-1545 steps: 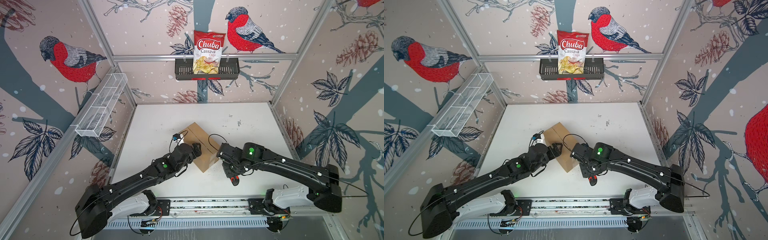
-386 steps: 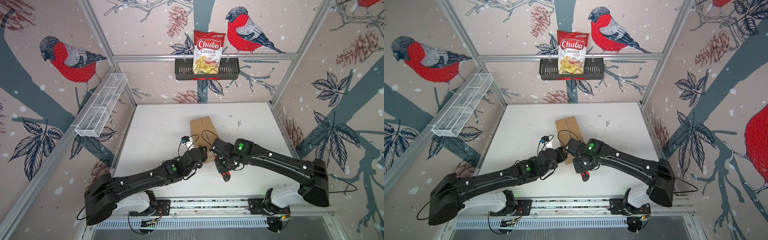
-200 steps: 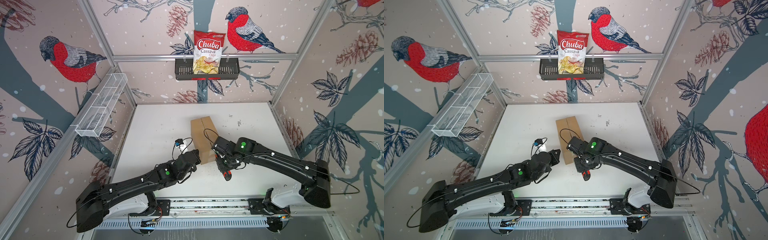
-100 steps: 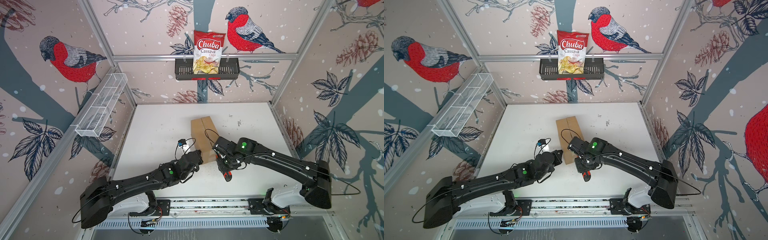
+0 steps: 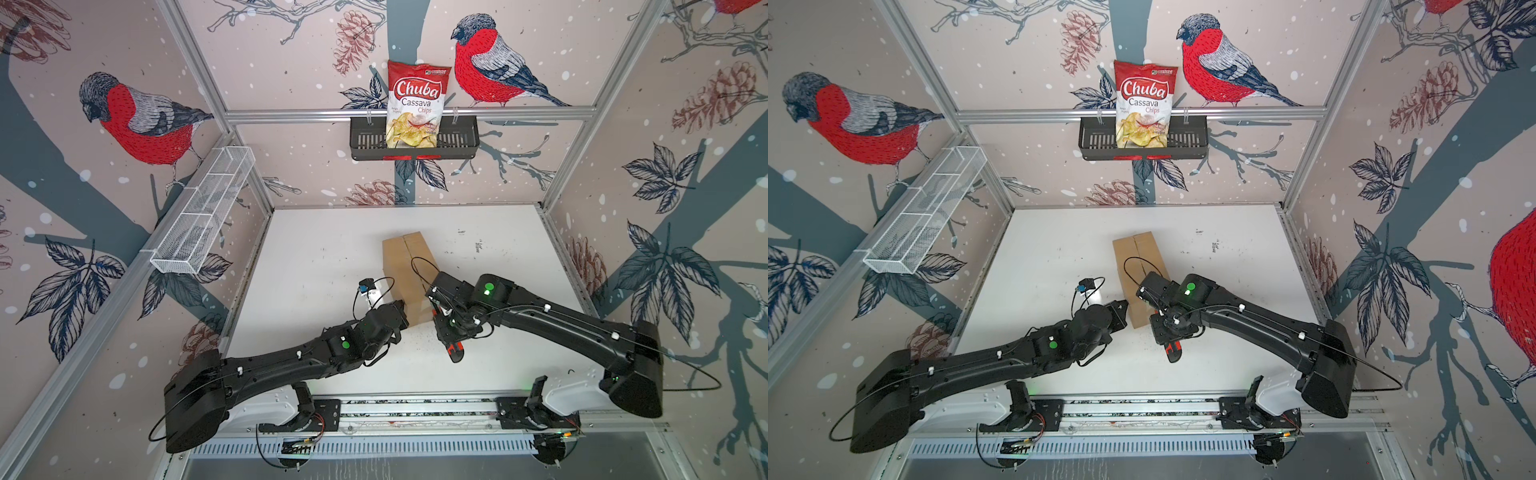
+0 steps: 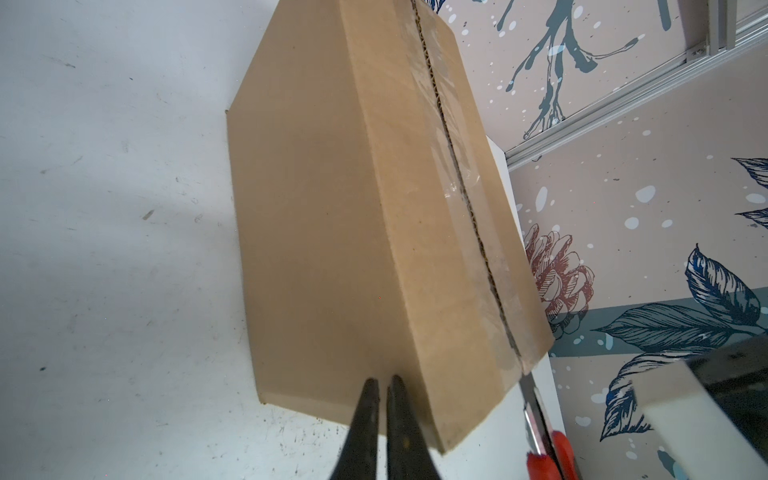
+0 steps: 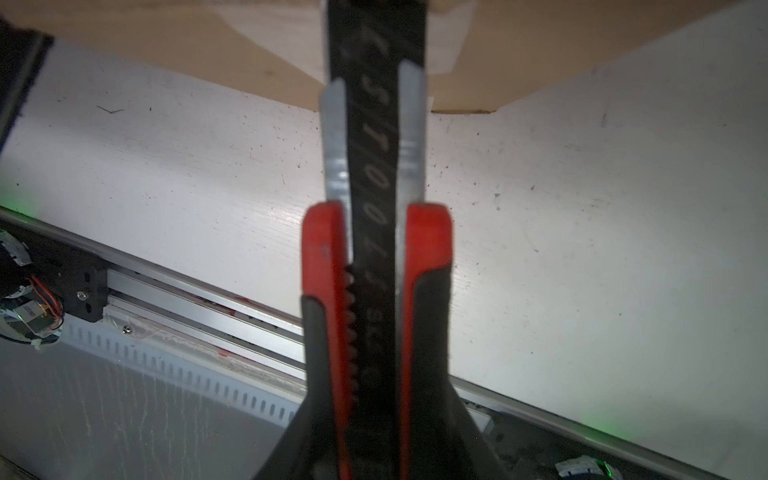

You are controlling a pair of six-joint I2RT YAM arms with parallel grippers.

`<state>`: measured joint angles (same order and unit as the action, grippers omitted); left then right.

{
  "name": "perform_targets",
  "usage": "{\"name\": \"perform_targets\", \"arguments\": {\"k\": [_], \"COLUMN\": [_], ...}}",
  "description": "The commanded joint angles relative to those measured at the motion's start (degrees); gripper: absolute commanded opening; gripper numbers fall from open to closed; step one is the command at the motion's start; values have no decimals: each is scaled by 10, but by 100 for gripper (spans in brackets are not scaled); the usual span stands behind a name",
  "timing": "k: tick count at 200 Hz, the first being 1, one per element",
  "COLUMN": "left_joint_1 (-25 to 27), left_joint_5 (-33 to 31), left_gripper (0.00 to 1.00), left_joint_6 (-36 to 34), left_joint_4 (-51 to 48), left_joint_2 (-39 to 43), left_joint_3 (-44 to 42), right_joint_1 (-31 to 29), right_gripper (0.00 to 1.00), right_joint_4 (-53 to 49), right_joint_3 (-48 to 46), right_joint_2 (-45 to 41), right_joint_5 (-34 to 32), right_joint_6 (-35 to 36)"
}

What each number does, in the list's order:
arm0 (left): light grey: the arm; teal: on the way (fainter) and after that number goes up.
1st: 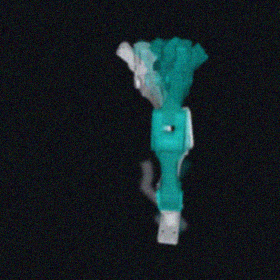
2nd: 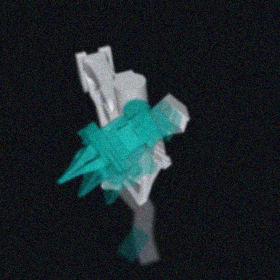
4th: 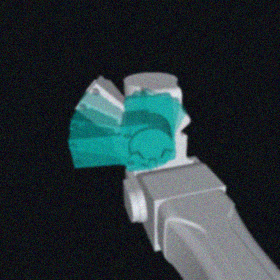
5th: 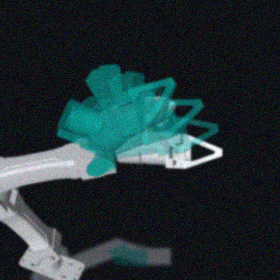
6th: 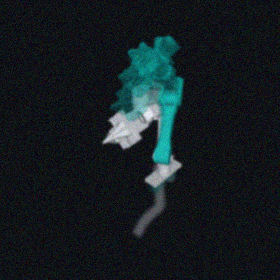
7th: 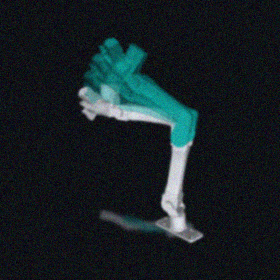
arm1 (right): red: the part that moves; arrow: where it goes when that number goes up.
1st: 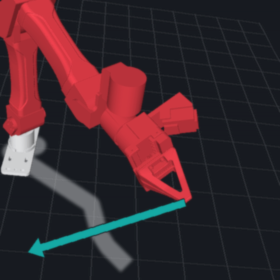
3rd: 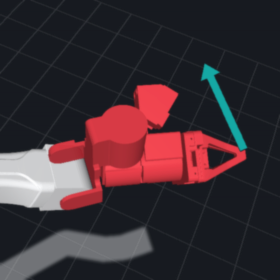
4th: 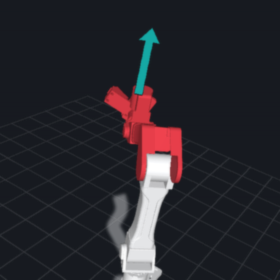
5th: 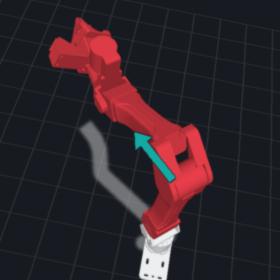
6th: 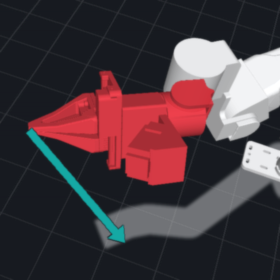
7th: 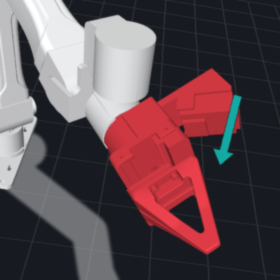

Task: Unpack the express box

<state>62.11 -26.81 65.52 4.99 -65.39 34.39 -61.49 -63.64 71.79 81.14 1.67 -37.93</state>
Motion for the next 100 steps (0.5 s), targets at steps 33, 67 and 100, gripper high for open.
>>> {"name": "perform_targets", "arguments": {"k": [33, 67, 100], "left_joint_1": [6, 10, 13], "left_joint_5": [9, 10, 7], "left_gripper": [9, 9, 9], "left_joint_6": [-7, -7, -5], "left_joint_4": [40, 45, 45], "left_joint_2": [-5, -9, -10], "left_joint_3": [4, 4, 3], "right_joint_1": [-4, -6, -7], "right_gripper": [5, 5, 5], "right_joint_4": [0, 2, 5], "right_joint_3": [11, 14, 17], "right_joint_2": [9, 14, 18], "right_joint_5": [21, 21, 22], "right_joint_6": [8, 10, 13]}}
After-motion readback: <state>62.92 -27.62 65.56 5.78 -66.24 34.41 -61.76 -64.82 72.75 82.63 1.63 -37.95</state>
